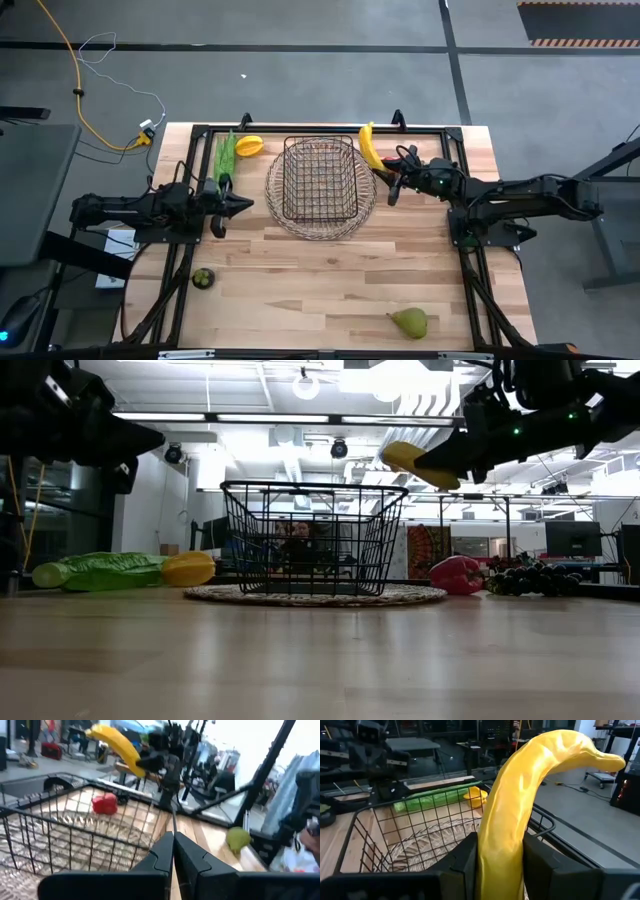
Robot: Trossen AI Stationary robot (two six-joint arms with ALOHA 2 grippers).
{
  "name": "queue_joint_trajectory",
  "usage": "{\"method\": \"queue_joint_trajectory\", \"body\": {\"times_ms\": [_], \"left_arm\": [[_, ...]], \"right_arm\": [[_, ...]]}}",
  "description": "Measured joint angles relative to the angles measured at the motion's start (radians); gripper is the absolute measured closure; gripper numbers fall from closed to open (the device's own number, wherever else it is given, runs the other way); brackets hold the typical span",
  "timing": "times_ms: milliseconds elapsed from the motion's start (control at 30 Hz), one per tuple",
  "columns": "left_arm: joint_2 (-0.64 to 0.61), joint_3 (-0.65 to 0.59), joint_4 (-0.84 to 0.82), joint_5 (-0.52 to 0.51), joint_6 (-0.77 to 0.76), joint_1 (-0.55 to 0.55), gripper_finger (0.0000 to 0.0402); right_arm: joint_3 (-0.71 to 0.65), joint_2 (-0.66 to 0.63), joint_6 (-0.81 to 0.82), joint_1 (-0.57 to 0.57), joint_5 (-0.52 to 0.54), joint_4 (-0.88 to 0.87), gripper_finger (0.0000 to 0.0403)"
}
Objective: Build produce basket
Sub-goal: Put the yellow banana into the black wire basket
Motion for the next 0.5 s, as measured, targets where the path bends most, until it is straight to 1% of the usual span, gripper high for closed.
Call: {"method": "queue_joint_trajectory", "body": {"times_ms": [100, 233, 300, 367, 433, 500], "left_arm": [[0.010, 0.000, 0.111, -0.071, 0.015, 0.000, 0.0398], [0.065, 0.002, 0.282, -0.074, 0.119, 0.001, 0.0380], [0.121, 0.027, 0.296, -0.089, 0.159, 0.001, 0.0361], [0.184, 0.062, 0.279, -0.130, 0.200, 0.001, 0.0337], [0.260, 0.115, 0.264, -0.158, 0.242, 0.008, 0.0310], [0.343, 0.175, 0.250, -0.173, 0.282, 0.023, 0.0283]], "right_arm": [[0.000, 0.000, 0.000, 0.000, -0.006, 0.001, 0.0298], [0.000, 0.000, 0.001, 0.000, -0.029, 0.027, 0.0298], [0.000, 0.000, 0.006, 0.000, -0.033, 0.060, 0.0298], [0.000, 0.000, 0.008, 0.000, -0.033, 0.102, 0.0298], [0.002, 0.000, -0.001, 0.000, -0.033, 0.139, 0.0298], [0.019, 0.001, -0.008, 0.000, -0.033, 0.138, 0.0298]]}}
